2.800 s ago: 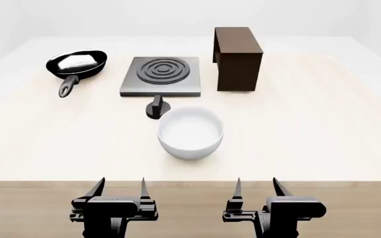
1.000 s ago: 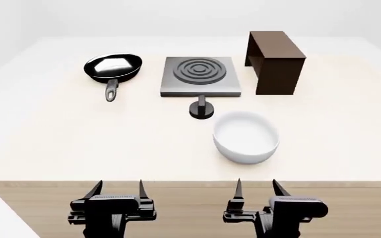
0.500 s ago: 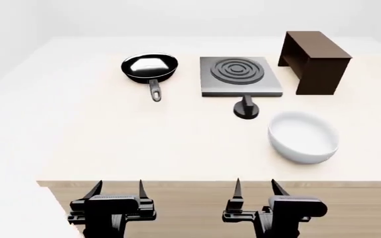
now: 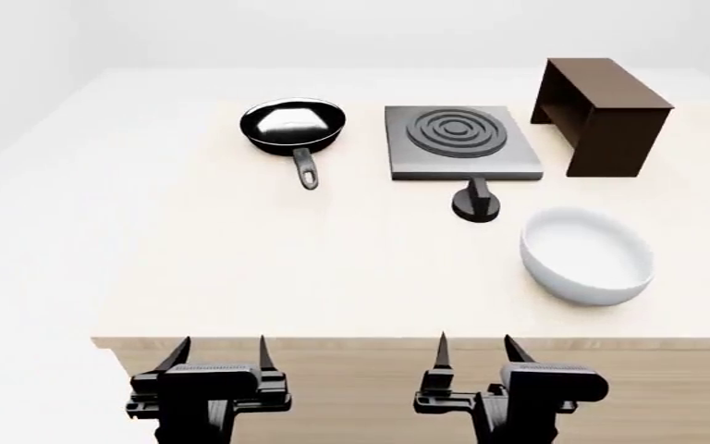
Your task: Turn on the stove.
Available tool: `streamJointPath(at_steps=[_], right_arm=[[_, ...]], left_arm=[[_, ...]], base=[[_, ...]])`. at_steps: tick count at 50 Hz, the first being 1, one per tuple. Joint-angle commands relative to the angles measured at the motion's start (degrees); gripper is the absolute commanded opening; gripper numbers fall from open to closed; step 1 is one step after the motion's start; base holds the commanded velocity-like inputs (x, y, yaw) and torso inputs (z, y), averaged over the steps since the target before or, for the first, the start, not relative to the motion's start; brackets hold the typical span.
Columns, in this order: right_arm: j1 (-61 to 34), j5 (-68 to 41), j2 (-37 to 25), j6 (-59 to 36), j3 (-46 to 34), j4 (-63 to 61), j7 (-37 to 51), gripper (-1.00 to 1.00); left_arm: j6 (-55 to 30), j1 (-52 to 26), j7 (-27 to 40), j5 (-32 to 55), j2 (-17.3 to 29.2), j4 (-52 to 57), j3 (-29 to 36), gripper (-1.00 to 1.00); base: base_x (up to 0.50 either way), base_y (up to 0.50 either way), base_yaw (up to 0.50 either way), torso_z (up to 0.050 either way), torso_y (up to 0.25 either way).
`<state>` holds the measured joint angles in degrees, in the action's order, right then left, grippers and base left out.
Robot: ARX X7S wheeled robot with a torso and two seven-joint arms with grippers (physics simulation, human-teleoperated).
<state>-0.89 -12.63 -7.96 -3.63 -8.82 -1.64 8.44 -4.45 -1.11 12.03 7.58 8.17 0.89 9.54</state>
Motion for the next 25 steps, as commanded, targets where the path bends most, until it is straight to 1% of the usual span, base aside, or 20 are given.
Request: streamJointPath(at_steps=[1,25], right_arm=[[-0.13,-0.91,0.27,0.35,0.79,0.14,-1.06,1.00],[0.06,-2.65,-0.69,0.41,0.01,-0.04,-0.74,1.00]], left_arm=[[2.25,0.16,-1.02,-0.06,-0.30,-0.60,-0.25,1.00],[2.59,-0.05,-0.07,0.80,0.45,-0.82,0.70,1.00]], base=[[0.22,0.00,0.00,0.000,0.000],[0.50,0.00,0.00,0.000,0.000]])
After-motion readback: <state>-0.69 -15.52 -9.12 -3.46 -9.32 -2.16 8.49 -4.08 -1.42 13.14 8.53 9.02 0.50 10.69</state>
